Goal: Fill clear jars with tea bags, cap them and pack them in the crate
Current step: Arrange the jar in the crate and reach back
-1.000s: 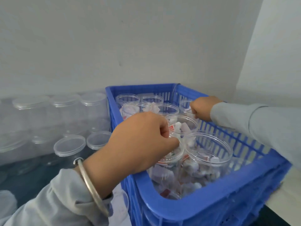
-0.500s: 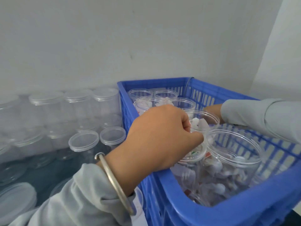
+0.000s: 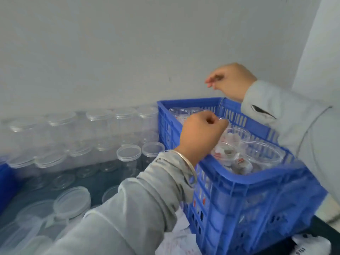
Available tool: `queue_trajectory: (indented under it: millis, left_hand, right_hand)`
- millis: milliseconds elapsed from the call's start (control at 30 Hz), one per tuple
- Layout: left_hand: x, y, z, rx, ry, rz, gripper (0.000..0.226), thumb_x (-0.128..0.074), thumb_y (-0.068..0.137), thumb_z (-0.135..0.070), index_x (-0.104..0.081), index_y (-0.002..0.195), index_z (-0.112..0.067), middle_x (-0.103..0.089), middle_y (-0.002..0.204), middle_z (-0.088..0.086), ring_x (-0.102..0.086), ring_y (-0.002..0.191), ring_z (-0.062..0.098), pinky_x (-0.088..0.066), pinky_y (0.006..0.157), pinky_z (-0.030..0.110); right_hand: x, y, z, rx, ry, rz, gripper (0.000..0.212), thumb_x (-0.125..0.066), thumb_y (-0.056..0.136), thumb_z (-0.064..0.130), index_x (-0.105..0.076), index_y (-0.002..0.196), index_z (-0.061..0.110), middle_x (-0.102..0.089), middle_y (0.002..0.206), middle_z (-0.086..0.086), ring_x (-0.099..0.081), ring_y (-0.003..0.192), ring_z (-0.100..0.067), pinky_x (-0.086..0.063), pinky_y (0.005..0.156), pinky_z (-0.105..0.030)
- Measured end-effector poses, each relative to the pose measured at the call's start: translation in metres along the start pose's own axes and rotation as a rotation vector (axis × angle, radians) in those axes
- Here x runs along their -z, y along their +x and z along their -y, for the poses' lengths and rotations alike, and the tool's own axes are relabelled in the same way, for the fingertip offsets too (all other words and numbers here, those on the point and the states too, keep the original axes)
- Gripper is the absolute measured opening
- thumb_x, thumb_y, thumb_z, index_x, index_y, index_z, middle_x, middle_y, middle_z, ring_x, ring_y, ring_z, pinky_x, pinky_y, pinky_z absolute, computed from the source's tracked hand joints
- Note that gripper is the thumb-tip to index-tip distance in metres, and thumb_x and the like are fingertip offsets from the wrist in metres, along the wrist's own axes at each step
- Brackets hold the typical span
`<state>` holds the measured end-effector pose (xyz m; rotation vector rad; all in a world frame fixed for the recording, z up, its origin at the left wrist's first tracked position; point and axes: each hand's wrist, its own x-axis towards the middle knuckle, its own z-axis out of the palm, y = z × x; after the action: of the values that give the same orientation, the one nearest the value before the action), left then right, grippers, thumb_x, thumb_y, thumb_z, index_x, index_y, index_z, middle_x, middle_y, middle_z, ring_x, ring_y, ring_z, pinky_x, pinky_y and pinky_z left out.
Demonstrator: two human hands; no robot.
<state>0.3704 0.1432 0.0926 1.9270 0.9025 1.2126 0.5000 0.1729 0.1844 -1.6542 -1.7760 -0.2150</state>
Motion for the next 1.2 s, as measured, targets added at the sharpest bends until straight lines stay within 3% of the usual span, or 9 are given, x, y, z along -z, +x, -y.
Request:
queue_trajectory:
  millis: [100,167,467,667,833,933,1033,1133,1200]
  left_hand:
    - [0.031,-0.001,-0.002,0.212,-0.439,-0.042,0.035,-0.060,0.085,-0.013,-0.042,0.056,-0.019,-0.033,0.038,-0.011,-0.032,0.040,0.010,-0.028,0.048,0.024]
    - [0.061,-0.003,0.002,0.245,-0.522,-0.065,0.032,-0.055,0.088,-0.007,-0.044,0.060,-0.017,-0.034,0.037,-0.010,-0.033,0.036,0.008,-0.027,0.044,0.020]
    - [0.235,-0.094,0.075,0.342,-0.171,-0.196,0.037,-0.063,0.089,-0.015,-0.046,0.056,-0.015,-0.042,0.045,-0.005,-0.037,0.047,0.012,-0.036,0.051,0.022]
    - [0.345,-0.198,0.143,0.554,0.106,-0.503,0.042,-0.064,0.089,-0.019,-0.045,0.051,-0.014,-0.042,0.042,-0.004,-0.037,0.047,0.015,-0.037,0.057,0.029]
    - [0.371,-0.227,0.176,0.578,0.238,-0.597,0.035,-0.063,0.088,-0.021,-0.052,0.055,-0.014,-0.050,0.046,-0.006,-0.049,0.053,0.018,-0.050,0.068,0.043]
    - [0.369,-0.227,0.185,0.551,0.331,-0.536,0.026,-0.063,0.088,-0.027,-0.055,0.063,-0.022,-0.053,0.046,-0.016,-0.047,0.048,0.002,-0.044,0.055,0.026]
    - [0.363,-0.226,0.188,0.478,0.419,-0.509,0.025,-0.063,0.086,-0.028,-0.053,0.063,-0.025,-0.052,0.049,-0.024,-0.047,0.048,-0.003,-0.036,0.049,0.011]
    - [0.360,-0.225,0.187,0.457,0.418,-0.532,0.023,-0.062,0.086,-0.028,-0.055,0.065,-0.024,-0.054,0.053,-0.024,-0.048,0.051,-0.004,-0.038,0.051,0.008]
    - [0.358,-0.224,0.185,0.440,0.407,-0.565,0.022,-0.062,0.086,-0.027,-0.054,0.065,-0.024,-0.055,0.056,-0.020,-0.049,0.054,-0.004,-0.040,0.055,0.008]
  right_hand:
    - [-0.010,-0.010,0.069,0.155,-0.025,0.112,0.026,-0.058,0.086,0.001,-0.069,0.108,0.007,-0.069,0.109,-0.010,-0.061,0.104,-0.019,-0.039,0.091,-0.021]
    - [-0.026,-0.018,0.107,0.247,-0.054,0.203,0.026,-0.056,0.087,0.002,-0.069,0.109,0.009,-0.068,0.111,-0.008,-0.059,0.107,-0.020,-0.036,0.089,-0.019]
    - [-0.134,-0.028,0.209,0.313,-0.187,0.511,0.032,-0.046,0.092,0.008,-0.066,0.116,0.017,-0.062,0.124,-0.002,-0.055,0.114,-0.020,-0.037,0.093,-0.022]
    - [-0.245,-0.044,0.253,0.267,-0.213,0.703,0.033,-0.047,0.094,0.011,-0.060,0.124,0.014,-0.058,0.129,-0.006,-0.054,0.116,-0.026,-0.041,0.100,-0.031]
    - [-0.336,-0.059,0.300,0.086,-0.077,0.737,0.047,-0.055,0.093,0.029,-0.047,0.133,0.006,-0.051,0.136,-0.013,-0.051,0.120,-0.031,-0.041,0.096,-0.032]
    - [-0.378,-0.068,0.314,-0.094,-0.054,0.754,0.065,-0.062,0.085,0.046,-0.042,0.134,0.008,-0.047,0.137,-0.014,-0.049,0.121,-0.033,-0.044,0.097,-0.037]
    - [-0.397,-0.067,0.323,-0.176,-0.031,0.538,0.072,-0.065,0.082,0.049,-0.038,0.135,0.010,-0.042,0.135,-0.015,-0.045,0.123,-0.034,-0.040,0.097,-0.042]
    - [-0.401,-0.051,0.346,0.118,-0.007,0.150,0.045,-0.062,0.085,0.031,-0.048,0.122,0.009,-0.046,0.123,-0.014,-0.045,0.113,-0.033,-0.037,0.091,-0.040]
    - [-0.402,-0.038,0.373,0.301,0.049,0.064,0.039,-0.060,0.086,0.023,-0.050,0.119,0.008,-0.047,0.120,-0.014,-0.046,0.110,-0.032,-0.036,0.089,-0.038]
